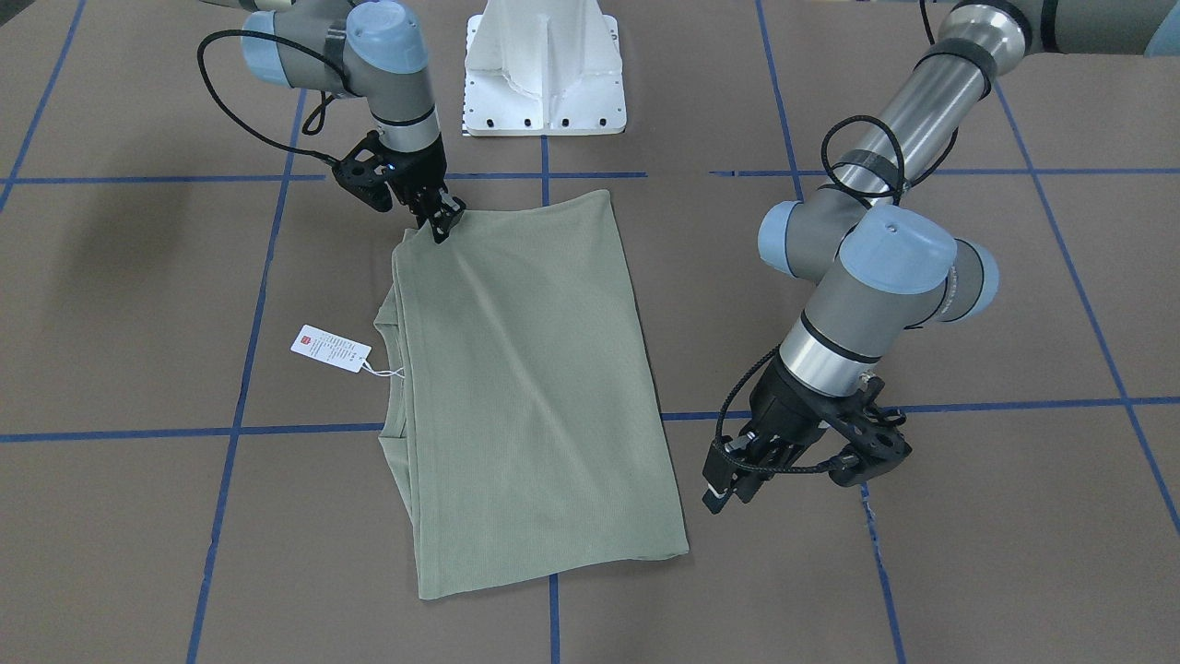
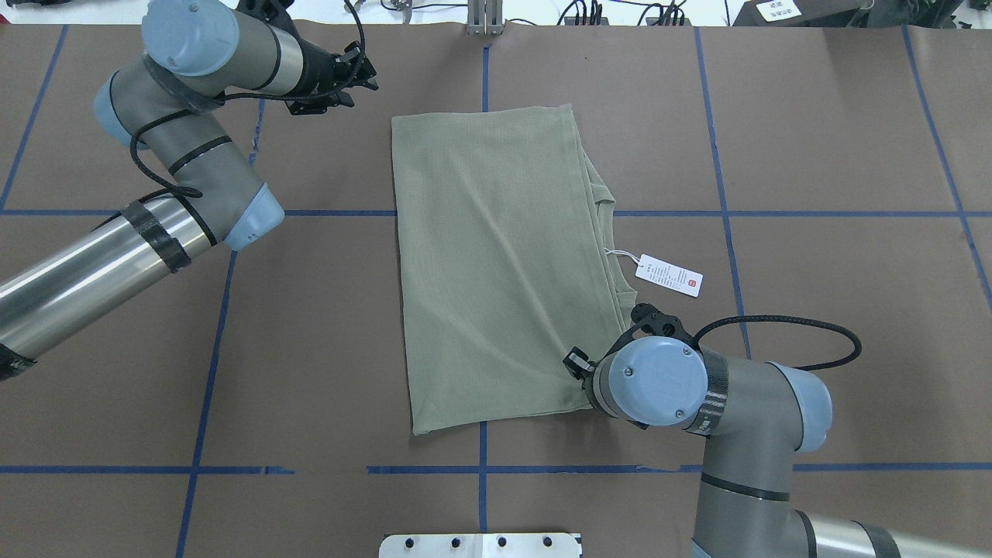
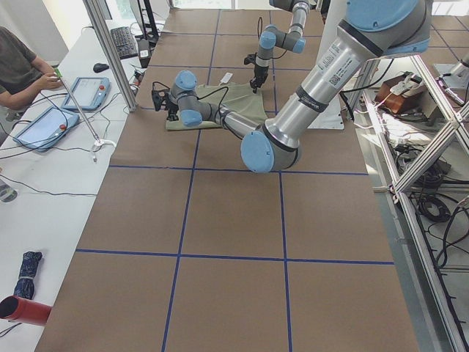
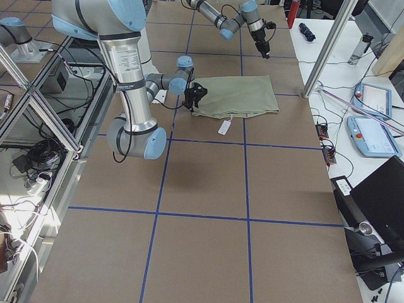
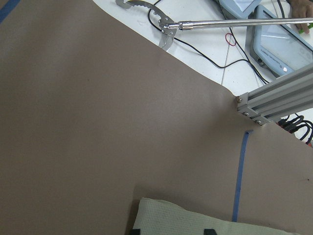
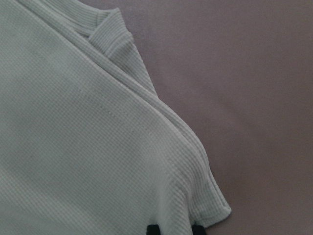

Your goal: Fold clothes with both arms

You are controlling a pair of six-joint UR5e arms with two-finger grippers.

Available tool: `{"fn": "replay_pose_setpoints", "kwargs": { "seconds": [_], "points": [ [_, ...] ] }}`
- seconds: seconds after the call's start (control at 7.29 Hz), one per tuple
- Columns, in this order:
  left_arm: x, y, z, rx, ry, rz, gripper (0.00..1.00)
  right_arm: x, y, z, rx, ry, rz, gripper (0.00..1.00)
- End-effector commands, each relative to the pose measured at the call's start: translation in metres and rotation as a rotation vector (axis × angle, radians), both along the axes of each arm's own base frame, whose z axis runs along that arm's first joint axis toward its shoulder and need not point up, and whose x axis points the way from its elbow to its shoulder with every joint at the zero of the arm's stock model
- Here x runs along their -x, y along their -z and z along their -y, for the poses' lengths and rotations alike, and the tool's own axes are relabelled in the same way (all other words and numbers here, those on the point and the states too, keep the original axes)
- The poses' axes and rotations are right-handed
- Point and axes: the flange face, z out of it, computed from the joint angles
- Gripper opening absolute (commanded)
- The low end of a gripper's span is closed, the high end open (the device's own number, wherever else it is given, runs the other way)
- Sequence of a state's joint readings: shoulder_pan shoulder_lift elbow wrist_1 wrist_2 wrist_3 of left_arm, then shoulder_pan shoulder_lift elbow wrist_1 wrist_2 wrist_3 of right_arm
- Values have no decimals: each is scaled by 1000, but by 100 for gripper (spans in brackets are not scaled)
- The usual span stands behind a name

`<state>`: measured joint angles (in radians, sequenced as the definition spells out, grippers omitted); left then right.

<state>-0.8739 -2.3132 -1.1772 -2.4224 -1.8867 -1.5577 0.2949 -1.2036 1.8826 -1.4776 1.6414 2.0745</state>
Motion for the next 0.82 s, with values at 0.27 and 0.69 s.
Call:
{"fn": "replay_pose_setpoints", "kwargs": {
  "seconds": [0.27, 0.69],
  "points": [
    [0, 0, -9, 14, 0, -20, 53, 0, 8, 0, 0, -13, 14, 0],
    [-10, 12, -93, 110, -60, -173, 53, -16, 22, -2, 35, -57, 56, 0]
  ]
}}
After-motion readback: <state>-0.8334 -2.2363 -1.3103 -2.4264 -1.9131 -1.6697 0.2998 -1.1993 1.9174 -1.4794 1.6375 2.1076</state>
